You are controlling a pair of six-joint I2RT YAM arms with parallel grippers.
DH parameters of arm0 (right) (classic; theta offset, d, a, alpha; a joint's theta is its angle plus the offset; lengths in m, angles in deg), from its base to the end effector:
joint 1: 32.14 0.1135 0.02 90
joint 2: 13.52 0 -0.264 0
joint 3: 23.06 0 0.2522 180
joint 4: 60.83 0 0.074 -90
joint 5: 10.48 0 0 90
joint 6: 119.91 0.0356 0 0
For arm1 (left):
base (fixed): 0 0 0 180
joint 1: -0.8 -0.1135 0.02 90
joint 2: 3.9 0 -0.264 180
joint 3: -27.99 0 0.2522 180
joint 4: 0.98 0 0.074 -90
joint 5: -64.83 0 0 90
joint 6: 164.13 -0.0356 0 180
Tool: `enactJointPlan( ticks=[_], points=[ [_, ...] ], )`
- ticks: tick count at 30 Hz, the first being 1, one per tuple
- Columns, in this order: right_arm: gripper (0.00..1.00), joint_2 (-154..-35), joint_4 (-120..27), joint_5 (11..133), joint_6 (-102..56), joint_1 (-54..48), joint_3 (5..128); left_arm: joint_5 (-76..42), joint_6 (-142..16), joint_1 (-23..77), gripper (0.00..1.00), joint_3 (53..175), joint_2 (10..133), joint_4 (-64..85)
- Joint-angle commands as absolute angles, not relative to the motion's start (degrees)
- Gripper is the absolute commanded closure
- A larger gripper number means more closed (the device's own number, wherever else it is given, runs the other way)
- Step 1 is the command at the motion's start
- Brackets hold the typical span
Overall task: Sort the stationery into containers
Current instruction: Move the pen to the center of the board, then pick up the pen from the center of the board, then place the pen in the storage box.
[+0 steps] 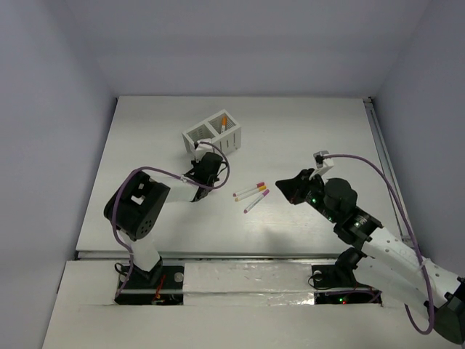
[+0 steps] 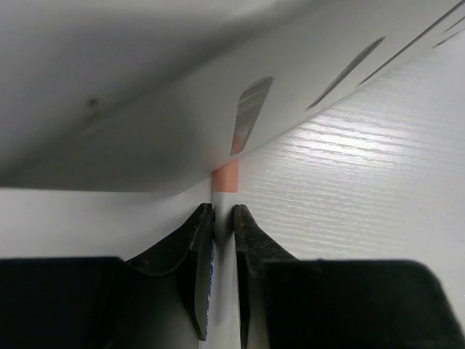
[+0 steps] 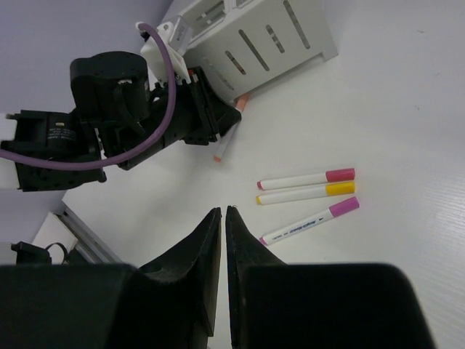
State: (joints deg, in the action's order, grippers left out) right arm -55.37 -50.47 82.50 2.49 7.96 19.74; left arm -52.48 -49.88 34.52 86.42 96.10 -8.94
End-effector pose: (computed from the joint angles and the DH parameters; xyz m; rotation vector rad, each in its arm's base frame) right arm 0.1416 0.1168 0.2759 -0.0821 1.8164 0.8733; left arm 0.2939 -0.1765 0.1477 -0.0978 2.0842 -0.0978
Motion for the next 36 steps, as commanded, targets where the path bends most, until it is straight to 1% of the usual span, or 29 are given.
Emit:
enactJointPlan(
  ticks=[1, 7, 9, 14, 20, 24, 29, 31, 36],
  points=[
    [0.87, -52.12, -51.21, 82.68, 2.43, 8.03, 20.32, -51.19, -49.17, 34.91, 1.0, 86.14, 95.06, -8.23],
    [0.86, -49.3, -47.34, 85.32, 2.52, 8.03, 22.25, -48.29, -46.0, 37.71, 1.0, 78.76, 89.71, -12.62],
    [0.84, -50.08, -45.06, 87.34, 2.35, 8.03, 22.95, -47.59, -45.74, 38.77, 1.0, 77.45, 86.29, -13.06],
    [0.84, -51.93, -43.38, 88.92, 2.43, 8.03, 24.89, -44.16, -44.07, 41.23, 1.0, 77.08, 76.81, -13.94],
    [0.84, -51.41, -39.96, 90.77, 2.43, 8.03, 26.65, -41.09, -44.24, 41.85, 1.0, 81.21, 67.22, -12.54],
    [0.84, -50.79, -39.07, 91.82, 2.43, 8.03, 27.09, -39.68, -44.86, 41.85, 1.0, 86.47, 64.92, -10.96],
    [0.84, -52.36, -40.21, 92.0, 2.34, 8.03, 27.26, -40.9, -46.09, 41.85, 1.0, 92.63, 65.7, -10.87],
    [0.84, -52.98, -40.57, 91.74, 2.34, 8.03, 27.09, -40.64, -46.52, 40.01, 1.0, 96.32, 66.76, -11.22],
    [0.84, -53.6, -43.29, 91.91, 1.64, 8.03, 25.07, -42.12, -49.07, 36.84, 1.0, 106.67, 73.34, -10.52]
  ],
)
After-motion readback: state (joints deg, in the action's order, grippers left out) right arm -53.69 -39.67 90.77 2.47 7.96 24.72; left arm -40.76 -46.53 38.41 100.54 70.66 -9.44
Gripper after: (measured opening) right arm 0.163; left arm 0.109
